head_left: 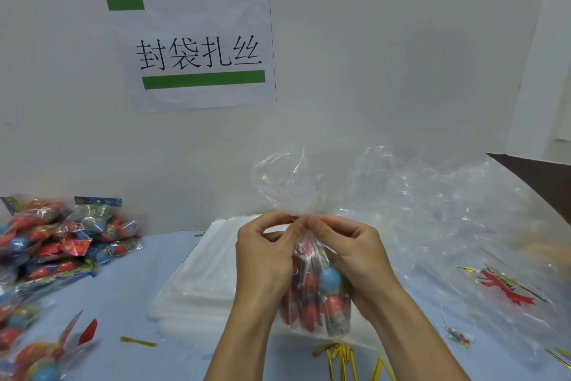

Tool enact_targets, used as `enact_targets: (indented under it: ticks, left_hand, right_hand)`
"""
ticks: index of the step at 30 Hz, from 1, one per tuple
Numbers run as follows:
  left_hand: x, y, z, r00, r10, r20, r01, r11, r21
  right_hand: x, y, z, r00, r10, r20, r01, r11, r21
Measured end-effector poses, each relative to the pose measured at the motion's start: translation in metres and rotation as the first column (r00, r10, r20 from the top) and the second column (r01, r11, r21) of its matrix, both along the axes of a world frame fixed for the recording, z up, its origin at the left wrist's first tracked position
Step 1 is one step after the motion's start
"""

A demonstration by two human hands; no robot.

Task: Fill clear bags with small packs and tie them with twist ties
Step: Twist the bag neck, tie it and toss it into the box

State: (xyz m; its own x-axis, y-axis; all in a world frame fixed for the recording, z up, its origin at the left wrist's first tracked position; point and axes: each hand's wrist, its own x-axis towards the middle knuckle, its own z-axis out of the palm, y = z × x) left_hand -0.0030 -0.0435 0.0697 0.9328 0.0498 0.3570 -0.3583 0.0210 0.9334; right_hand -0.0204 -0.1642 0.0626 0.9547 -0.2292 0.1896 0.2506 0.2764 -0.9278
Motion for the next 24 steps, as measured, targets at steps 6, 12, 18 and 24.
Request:
enact_targets:
  ticks: [6, 12, 18, 24]
  left_hand:
    - [0.003, 0.001, 0.0, 0.999, 0.026, -0.039, -0.028, 0.998, -0.048]
    - [0.001, 0.002, 0.001, 0.994, -0.062, -0.09, 0.052, 0.993, -0.106]
    - [-0.004, 0.004, 0.008, 0.966, -0.253, -0.052, 0.247, 0.964, -0.103]
    - [-0.006, 0.002, 0.011, 0.968, -0.246, -0.041, 0.242, 0.966, -0.088]
  right_hand:
    - [0.0, -0.008, 0.004, 0.983, 0.18, -0.046, -0.173, 0.977, 0.128]
    - [-0.001, -0.015, 0.005, 0.985, 0.166, -0.054, -0.163, 0.985, 0.05]
    - [-0.004, -0.035, 0.01, 0.964, 0.265, -0.021, -0.264, 0.964, 0.037]
    - [-0.005, -0.046, 0.013, 0.954, 0.301, -0.003, -0.301, 0.953, 0.029]
